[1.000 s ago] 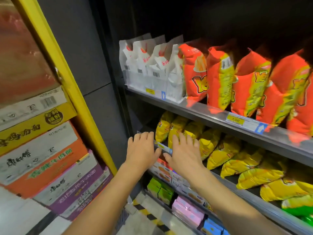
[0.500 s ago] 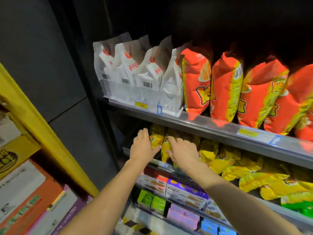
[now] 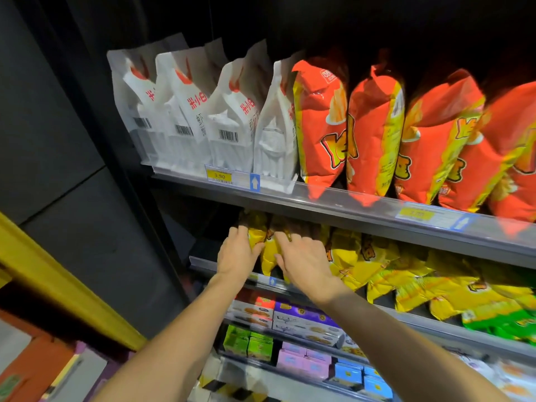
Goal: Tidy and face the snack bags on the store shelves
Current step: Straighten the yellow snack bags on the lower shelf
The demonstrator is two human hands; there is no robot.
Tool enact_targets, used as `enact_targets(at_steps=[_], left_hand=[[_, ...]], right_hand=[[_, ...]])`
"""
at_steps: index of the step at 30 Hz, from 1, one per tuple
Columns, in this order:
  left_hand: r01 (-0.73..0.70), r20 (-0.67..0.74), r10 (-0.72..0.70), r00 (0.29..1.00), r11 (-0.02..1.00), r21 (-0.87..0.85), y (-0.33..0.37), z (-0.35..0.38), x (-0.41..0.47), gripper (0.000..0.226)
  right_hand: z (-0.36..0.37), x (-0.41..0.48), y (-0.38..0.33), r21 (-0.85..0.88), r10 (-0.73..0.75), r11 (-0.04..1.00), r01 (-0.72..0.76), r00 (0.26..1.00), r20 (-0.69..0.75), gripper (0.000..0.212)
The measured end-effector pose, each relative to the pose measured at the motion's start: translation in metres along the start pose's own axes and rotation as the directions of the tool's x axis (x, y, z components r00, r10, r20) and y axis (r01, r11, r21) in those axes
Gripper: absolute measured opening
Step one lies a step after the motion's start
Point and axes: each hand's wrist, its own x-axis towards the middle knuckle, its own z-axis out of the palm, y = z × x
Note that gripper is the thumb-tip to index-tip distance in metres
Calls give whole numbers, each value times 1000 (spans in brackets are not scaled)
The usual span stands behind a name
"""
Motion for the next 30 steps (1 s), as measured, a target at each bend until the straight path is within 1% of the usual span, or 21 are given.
enact_targets(at_steps=[6, 9, 12, 14, 19, 21, 23, 25, 27, 28, 30], left_hand=[[-8, -90, 4, 996, 999, -51, -2, -11, -4, 20], [-17, -165, 3, 986, 996, -84, -9, -26, -9, 17], [-44, -223, 16, 975, 992, -119, -17, -46, -16, 19], [-52, -228, 15, 974, 986, -160, -22, -58, -20, 23], [-32, -151, -3, 989, 972, -231, -28, -83, -34, 45], [-8, -133, -29, 991, 962, -273, -32, -89, -43, 49], [10, -112, -46, 993, 952, -307, -36, -93, -53, 50], [22, -85, -55, 995, 938, -347, -42, -94, -63, 51], [24, -57, -49, 997, 925, -380, -47, -95, -73, 50], [20, -50, -43, 998, 921, -390, -49, -95, -78, 49], [25, -27, -39, 999, 909, -417, -51, -95, -88, 47]], right_hand=[[2, -4, 0, -34, -3, 999, 2, 999, -36, 55], [3, -3, 1, -40, -3, 999, 1, 999, -41, 54], [3, -2, -1, -51, -3, 999, 1, 999, -33, 54], [2, -1, -2, -53, -8, 999, 5, 999, -42, 53], [-1, -4, -9, -85, -18, 996, 9, 994, -110, 58], [1, -8, -14, -127, -10, 992, -8, 990, -140, 63], [5, -15, -21, -127, -4, 992, -23, 978, -207, 65], [7, -25, -32, -58, -6, 998, -10, 962, -271, 62], [4, -38, -49, 35, 26, 999, -15, 947, -320, 61], [1, -44, -58, 96, 51, 995, -21, 946, -321, 64], [-3, -57, -74, 295, 87, 955, -19, 972, -218, 71]])
